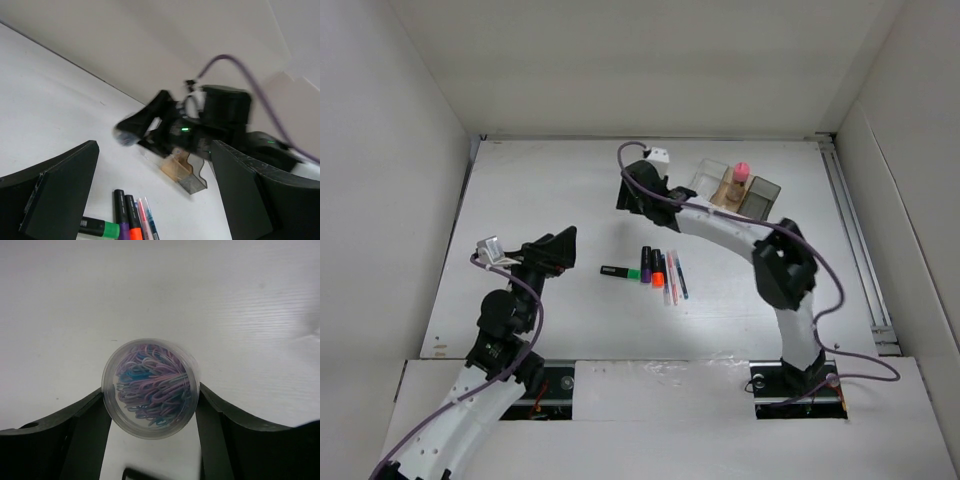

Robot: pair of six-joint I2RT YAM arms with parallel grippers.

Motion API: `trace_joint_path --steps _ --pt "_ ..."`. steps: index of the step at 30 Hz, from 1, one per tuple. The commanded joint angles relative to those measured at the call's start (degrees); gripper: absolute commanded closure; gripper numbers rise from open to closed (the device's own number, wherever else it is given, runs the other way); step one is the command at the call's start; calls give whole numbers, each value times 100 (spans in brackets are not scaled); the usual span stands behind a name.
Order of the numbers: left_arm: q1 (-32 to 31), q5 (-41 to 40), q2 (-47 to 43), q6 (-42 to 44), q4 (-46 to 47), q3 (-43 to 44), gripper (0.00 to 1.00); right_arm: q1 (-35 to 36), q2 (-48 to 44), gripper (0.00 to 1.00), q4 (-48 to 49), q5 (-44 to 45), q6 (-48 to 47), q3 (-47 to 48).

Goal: Sort the stationery into containers
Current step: Pick up the stationery from the center of the board, then place the stationery in the storage box.

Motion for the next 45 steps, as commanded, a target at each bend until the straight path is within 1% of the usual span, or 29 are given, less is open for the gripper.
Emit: trace_joint_path --steps 1,2,3,4,5,6,9,10,11,12,15,16,18,19,22,29,32,35,37,39,40,45 --pt "19 312 175 25 549 -44 8 -99 -1645 63 862 819 72 -795" --pt "19 391 228 25 551 -45 8 -178 -1900 63 862 1020 168 -1085" --pt "19 453 289 25 551 -45 8 -405 -2155 63 862 1092 239 -1662" --pt "19 540 429 25 603 42 8 -556 -2653 63 862 1093 422 -1946" --pt "19 759 509 25 656 43 9 -705 -2902 63 862 1093 511 -2227" --pt "19 831 675 94 796 43 10 -1046 -3365 63 862 971 677 -2726" --pt "19 936 974 95 859 43 10 -1549 -3887 62 923 690 802 -3292" --pt "19 1050 1071 95 859 112 10 -1811 -4011 60 993 601 802 -3537" --pt "19 1155 1246 95 928 165 10 -1927 -4160 60 994 513 802 -3618" --pt "19 1322 1326 95 990 166 10 -2024 -4161 60 994 426 802 -3619" --pt "19 1376 1564 95 1096 166 10 -2297 -4108 59 994 214 802 -3689" --pt "19 1376 1564 95 1096 166 10 -2297 -3995 59 994 135 750 -3689" --pt "19 1490 1635 95 1096 227 10 -2534 -3758 59 994 3 697 -3636" --pt "19 1490 1635 95 1148 227 10 -2604 -3679 59 994 -163 696 -3576" --pt "19 1429 1635 95 1149 227 10 -2789 -3388 58 994 -278 696 -3426" --pt "19 1411 1714 148 1149 227 10 -2790 -2852 54 994 -287 635 -3154" --pt "19 1525 1775 148 1166 289 10 -2790 -2799 53 1046 -287 635 -3153" --pt "19 1464 1827 148 1166 236 10 -2790 -2747 51 1108 -287 635 -3153" --pt "19 1534 1828 148 1114 306 10 -2790 -2694 48 1108 -339 635 -3153" --pt "19 1534 1828 148 1114 306 10 -2790 -2693 46 1108 -288 635 -3153" --pt "19 1430 1828 148 1175 245 10 -2790 -2693 46 1108 -287 635 -3153" --pt "19 1482 1714 148 1114 306 10 -2790 -2579 43 1108 -340 635 -3153"
